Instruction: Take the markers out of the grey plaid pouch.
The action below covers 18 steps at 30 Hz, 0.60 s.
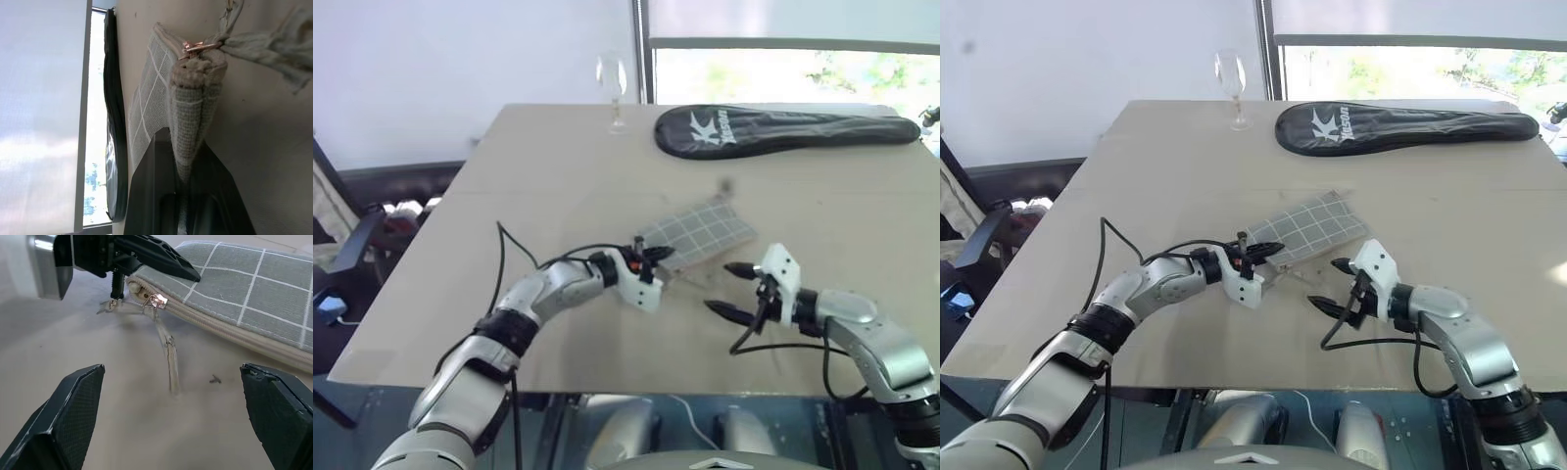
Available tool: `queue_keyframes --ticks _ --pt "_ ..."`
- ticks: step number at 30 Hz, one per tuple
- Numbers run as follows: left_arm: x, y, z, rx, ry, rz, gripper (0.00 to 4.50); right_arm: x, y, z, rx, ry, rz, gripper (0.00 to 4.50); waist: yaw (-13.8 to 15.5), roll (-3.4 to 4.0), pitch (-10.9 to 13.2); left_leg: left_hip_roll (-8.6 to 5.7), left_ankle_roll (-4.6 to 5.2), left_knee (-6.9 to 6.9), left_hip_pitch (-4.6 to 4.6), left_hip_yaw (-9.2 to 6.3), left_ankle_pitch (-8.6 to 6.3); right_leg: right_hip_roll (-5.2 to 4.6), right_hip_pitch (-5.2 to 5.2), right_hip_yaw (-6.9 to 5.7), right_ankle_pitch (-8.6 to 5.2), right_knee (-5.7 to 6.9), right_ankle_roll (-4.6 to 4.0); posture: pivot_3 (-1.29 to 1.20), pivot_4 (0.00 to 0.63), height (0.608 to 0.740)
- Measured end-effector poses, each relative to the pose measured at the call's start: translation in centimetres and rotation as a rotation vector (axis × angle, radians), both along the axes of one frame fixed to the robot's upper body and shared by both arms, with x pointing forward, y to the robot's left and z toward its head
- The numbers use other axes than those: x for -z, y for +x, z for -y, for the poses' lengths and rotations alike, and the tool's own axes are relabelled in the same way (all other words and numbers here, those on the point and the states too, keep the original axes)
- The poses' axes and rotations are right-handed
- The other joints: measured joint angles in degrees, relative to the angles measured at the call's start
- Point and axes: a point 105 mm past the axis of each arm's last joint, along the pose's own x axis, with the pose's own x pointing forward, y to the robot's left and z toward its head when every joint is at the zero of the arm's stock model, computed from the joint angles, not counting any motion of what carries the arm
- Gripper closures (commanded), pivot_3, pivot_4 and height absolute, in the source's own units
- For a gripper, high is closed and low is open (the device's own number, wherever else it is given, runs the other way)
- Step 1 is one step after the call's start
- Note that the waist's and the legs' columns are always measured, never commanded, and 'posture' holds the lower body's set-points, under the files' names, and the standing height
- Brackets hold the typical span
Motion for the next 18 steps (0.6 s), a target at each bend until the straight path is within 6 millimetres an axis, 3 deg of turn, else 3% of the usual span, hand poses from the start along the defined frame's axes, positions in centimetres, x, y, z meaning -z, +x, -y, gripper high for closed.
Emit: queue_keyframes --ticks 3,7,13,18 --pt "-0.1 -0.2 0.1 -0.004 -0.004 0.001 4.44 0.5 0.3 -0.4 -0.010 -0.006 -0.014 0.00 0.02 -0.01 0.01 -0.13 0.00 0.00 -0.04 -0.06 0.00 -0.08 -0.01 0.02 -0.06 -0.03 0.08 0.00 0.150 0.740" --pt "-0.2 -0.4 0.1 -0.026 -0.017 -0.003 4.50 1.3 0.6 -0.7 -0.021 -0.037 -0.035 1.69 -0.05 -0.05 0.04 -0.18 0.03 -0.03 -0.07 -0.06 -0.03 -0.12 -0.03 0.04 -0.10 -0.06 0.13 0.00 0.150 0.740" --pt "-0.3 -0.8 1.0 -0.031 -0.057 -0.026 4.50 0.6 0.9 -1.3 -0.046 -0.034 -0.012 4.41 -0.07 -0.12 0.09 -0.19 0.07 -0.06 -0.10 -0.09 -0.06 -0.15 -0.04 0.03 -0.11 -0.09 0.14 0.00 0.150 0.740" --pt "-0.3 -1.0 1.3 -0.028 -0.063 -0.031 4.50 0.9 0.9 -1.4 -0.051 -0.041 -0.019 4.41 -0.15 -0.16 0.13 -0.20 0.06 -0.09 -0.12 -0.08 -0.06 -0.15 -0.06 0.05 -0.11 -0.12 0.14 0.00 0.150 0.740"
